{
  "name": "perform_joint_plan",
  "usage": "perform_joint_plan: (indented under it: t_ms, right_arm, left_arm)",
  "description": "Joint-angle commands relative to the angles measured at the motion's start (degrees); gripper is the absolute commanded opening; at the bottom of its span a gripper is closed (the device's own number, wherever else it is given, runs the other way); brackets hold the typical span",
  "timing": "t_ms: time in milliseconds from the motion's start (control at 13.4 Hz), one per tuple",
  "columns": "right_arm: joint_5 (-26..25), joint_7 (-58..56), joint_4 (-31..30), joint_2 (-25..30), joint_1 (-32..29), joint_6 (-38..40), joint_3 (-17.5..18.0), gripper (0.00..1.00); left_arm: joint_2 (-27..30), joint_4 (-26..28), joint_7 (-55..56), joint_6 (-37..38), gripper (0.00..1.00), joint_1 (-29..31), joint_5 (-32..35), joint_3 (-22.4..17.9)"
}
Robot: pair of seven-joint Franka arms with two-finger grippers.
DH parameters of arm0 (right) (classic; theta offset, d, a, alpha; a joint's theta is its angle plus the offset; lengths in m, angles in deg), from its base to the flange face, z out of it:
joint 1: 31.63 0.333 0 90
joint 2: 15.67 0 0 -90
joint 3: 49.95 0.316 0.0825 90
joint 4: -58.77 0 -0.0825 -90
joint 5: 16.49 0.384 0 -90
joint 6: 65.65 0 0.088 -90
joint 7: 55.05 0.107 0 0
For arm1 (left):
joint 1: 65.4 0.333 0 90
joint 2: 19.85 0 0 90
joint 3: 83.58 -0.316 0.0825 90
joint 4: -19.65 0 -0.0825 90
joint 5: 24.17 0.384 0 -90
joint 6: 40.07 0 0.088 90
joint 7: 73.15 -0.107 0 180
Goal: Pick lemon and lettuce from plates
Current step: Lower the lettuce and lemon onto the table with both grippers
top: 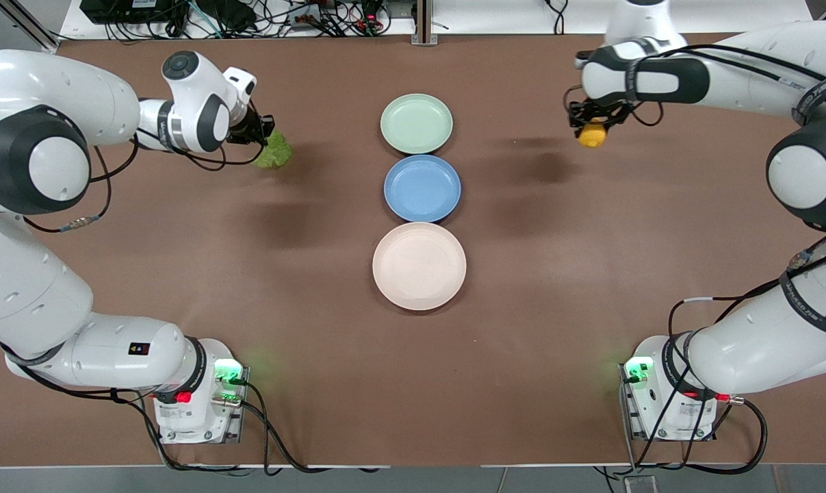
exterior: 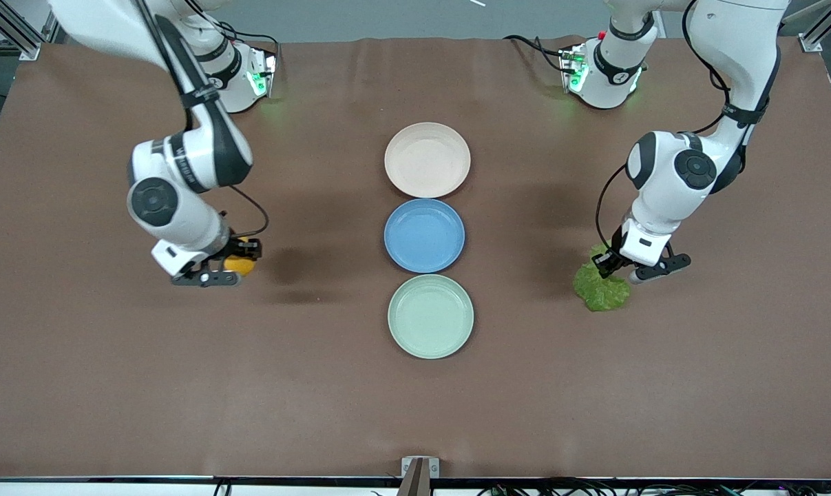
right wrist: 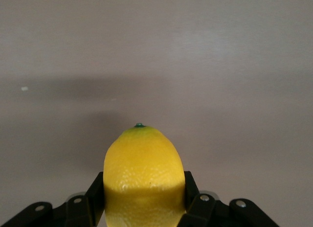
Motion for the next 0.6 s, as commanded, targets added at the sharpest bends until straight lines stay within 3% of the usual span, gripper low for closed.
perform_joint_plan:
  t_ms: [0, 149, 224, 298, 373, 447, 522]
  right_arm:
    - [1.1, -1.63, -1.24, -2.28, -2.83, -4.41, 1.22, 0.0]
    - [1.1, -2.59, -1.85, -5.0, -4.58, -8.02, 1.3, 0.0]
    - [1.1, -2.68, -3.16, -5.71, -4.59, -10.47, 1.3, 0.0]
    - [1.1, -2.77, -4.39, -6.33, -4.59, -12.67, 1.3, 0.0]
    - [1.01, -2.77, -5.36, -6.85, -4.68, -14.43, 1.22, 0.0]
    - [0.92, -2.86, -5.54, -7.47, -4.68, -15.06, 1.21, 0.0]
    - [0.75, -2.86, -5.46, -7.82, -4.94, -15.24, 1.21, 0.0]
  left_arm:
    - [-1.22, 1.04, -3.22, -1.93, 0.09, 1.24, -0.37, 0.44]
    - [-1.93, 1.56, -7.42, -1.84, 0.17, 1.76, -0.28, 0.36]
    - [-2.1, 1.56, -10.14, -1.84, 0.26, 3.07, -0.19, 0.36]
    - [-2.02, 1.56, -11.65, -1.84, 0.47, 3.26, -0.19, 0.36]
    - [-1.76, 1.48, -12.54, -1.67, 0.9, 3.35, -0.19, 0.36]
    - [-1.15, 1.39, -14.55, -1.4, 1.0, 3.35, 0.07, 0.27]
    - [-0.18, 1.04, -18.57, -0.79, 1.0, 3.7, 0.16, 0.27]
